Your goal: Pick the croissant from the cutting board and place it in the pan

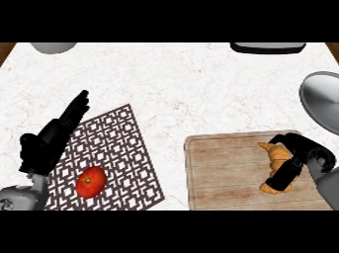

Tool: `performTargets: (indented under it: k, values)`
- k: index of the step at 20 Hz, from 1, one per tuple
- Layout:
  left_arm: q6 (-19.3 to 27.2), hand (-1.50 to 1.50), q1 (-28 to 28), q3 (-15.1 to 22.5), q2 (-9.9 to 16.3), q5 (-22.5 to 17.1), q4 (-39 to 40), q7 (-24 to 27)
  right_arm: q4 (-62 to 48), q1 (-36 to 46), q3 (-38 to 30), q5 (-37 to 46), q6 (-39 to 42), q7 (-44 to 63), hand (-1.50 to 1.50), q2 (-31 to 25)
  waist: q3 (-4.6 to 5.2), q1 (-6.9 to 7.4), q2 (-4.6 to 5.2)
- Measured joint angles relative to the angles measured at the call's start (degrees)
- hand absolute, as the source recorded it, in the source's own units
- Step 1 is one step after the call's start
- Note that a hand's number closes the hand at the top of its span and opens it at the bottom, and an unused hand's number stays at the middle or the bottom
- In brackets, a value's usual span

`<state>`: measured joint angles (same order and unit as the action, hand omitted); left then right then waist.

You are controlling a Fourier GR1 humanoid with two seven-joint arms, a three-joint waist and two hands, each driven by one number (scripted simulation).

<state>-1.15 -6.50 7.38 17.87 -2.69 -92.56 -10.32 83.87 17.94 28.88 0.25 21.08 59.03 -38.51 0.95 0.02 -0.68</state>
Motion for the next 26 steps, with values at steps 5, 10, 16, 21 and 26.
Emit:
performTargets:
  k: [5, 10, 16, 21, 26]
  values:
    - [-0.12, 0.00, -1.92, -0.51, -1.13, 0.80, 1.09, -1.49, 3.36, 0.89, -1.06, 3.54, -0.16, -0.49, 1.50, 0.35, -0.45, -0.27, 0.28]
    - [-0.08, 0.00, -0.62, -1.60, -0.62, 0.64, 0.88, -1.27, 17.18, -2.13, 1.22, 12.11, -4.10, -11.62, 1.50, -3.30, -0.88, -1.96, -0.41]
    - [0.29, 0.00, 1.45, -2.91, -0.31, 0.17, 0.51, -1.17, 32.49, -6.86, -1.78, 22.75, -14.16, -24.13, 1.50, -9.80, -1.09, -4.15, -0.87]
    - [0.31, 0.00, 1.69, -3.35, -0.21, 0.24, 0.03, -1.14, 41.23, -15.78, -9.12, 27.55, -24.51, -31.72, 1.50, -13.12, -1.12, -4.39, -0.49]
    - [-0.34, 0.00, 1.40, -3.02, -0.38, 0.38, -1.35, -2.22, 43.43, -27.97, -20.04, 25.31, -31.68, -39.78, 1.50, -13.52, -1.09, -3.19, -0.01]
